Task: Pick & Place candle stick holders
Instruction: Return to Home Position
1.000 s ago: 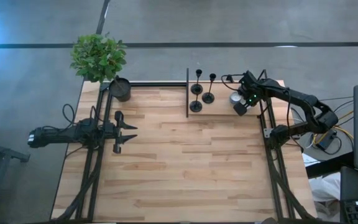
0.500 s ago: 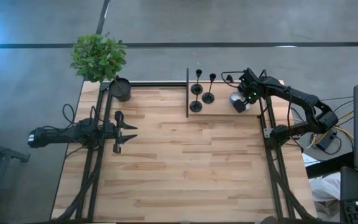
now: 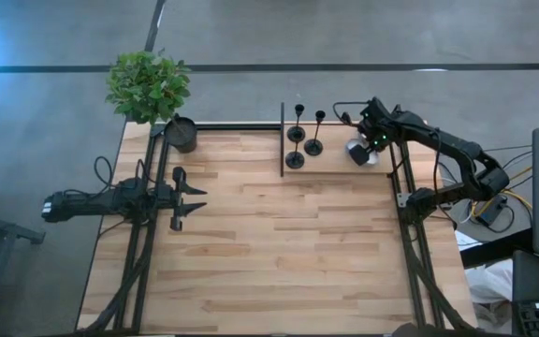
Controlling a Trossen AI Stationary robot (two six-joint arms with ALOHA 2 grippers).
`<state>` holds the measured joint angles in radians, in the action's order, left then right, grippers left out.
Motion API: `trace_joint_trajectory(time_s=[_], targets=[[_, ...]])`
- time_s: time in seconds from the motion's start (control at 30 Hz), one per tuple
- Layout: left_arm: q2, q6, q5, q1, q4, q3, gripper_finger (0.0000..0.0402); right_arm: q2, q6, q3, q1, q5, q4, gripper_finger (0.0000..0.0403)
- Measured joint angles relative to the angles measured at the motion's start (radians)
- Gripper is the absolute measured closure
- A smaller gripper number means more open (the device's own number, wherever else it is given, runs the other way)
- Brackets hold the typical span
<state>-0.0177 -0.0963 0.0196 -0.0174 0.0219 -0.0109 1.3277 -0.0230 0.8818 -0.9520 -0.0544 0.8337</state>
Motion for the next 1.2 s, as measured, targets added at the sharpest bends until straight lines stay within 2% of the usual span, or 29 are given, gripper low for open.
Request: trace_joint_trajectory(time_s=[0.6, 0.87, 1.07, 1.2], targets=[[0.000, 0.000, 0.000, 0.000, 0.000, 0.000, 0.0250, 0.000, 0.106, 0.015, 0.000, 0.066, 0.007, 0.0045], [0.000, 0.000, 0.000, 0.000, 0.000, 0.000, 0.0250, -0.020, 0.105, 0.017, 0.001, 0.081, 0.008, 0.0058], [0.000, 0.000, 0.000, 0.000, 0.000, 0.000, 0.0250, -0.037, 0.104, 0.078, 0.001, 0.083, 0.020, 0.0060], [0.000, 0.000, 0.000, 0.000, 0.000, 0.000, 0.0250, -0.037, 0.069, 0.139, 0.003, 0.124, 0.028, 0.0054]])
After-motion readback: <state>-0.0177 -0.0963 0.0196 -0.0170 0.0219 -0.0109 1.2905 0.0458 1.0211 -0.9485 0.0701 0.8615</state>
